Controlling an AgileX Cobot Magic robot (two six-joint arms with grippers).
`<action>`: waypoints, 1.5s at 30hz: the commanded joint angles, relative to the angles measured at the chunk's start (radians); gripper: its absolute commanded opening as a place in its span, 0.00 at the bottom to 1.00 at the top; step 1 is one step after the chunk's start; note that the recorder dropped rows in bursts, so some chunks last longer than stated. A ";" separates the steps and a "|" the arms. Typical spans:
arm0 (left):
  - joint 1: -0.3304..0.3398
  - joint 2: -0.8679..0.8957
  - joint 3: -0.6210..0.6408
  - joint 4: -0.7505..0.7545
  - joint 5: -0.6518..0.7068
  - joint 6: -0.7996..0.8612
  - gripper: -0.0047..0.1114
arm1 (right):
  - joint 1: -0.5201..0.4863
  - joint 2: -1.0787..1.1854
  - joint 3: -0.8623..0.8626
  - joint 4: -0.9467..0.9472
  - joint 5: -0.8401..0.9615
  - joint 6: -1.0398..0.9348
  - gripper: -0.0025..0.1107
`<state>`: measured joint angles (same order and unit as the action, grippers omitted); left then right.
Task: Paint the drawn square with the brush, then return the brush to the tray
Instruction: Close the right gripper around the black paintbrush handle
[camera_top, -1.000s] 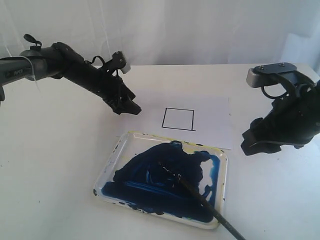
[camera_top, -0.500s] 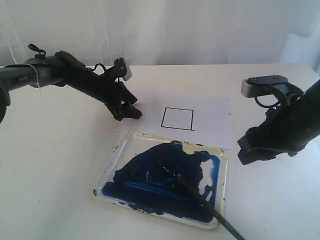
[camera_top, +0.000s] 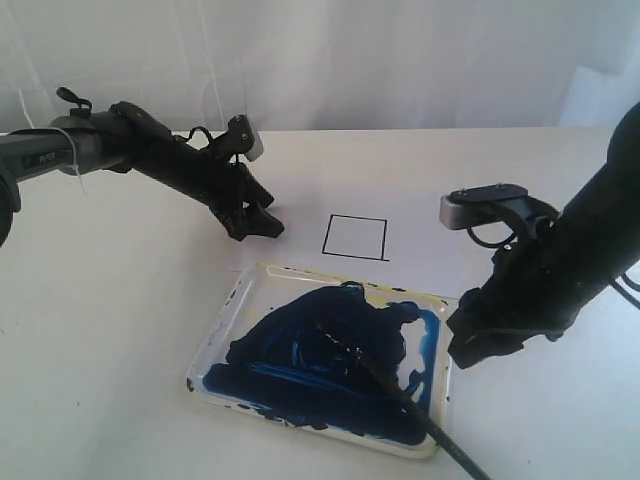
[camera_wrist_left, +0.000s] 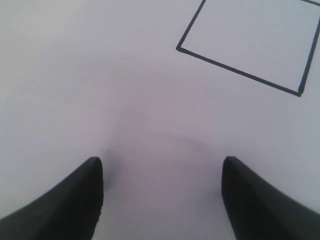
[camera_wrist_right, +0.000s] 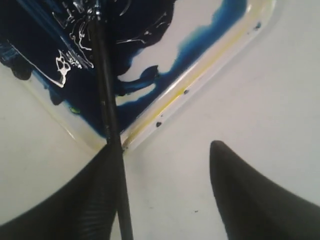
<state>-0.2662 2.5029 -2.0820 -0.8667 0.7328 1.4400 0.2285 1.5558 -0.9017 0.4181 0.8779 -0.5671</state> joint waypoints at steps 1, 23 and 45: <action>-0.003 0.003 -0.001 0.000 0.015 -0.024 0.64 | 0.022 0.005 0.006 -0.004 0.047 -0.003 0.48; -0.003 0.003 -0.001 0.007 0.019 -0.027 0.64 | 0.261 0.005 0.109 -0.254 0.122 0.231 0.48; -0.003 0.003 -0.001 0.007 0.017 -0.027 0.64 | 0.271 0.005 0.240 -0.163 -0.227 0.231 0.48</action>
<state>-0.2662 2.5029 -2.0820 -0.8606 0.7328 1.4203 0.4980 1.5603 -0.6684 0.2492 0.6733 -0.3396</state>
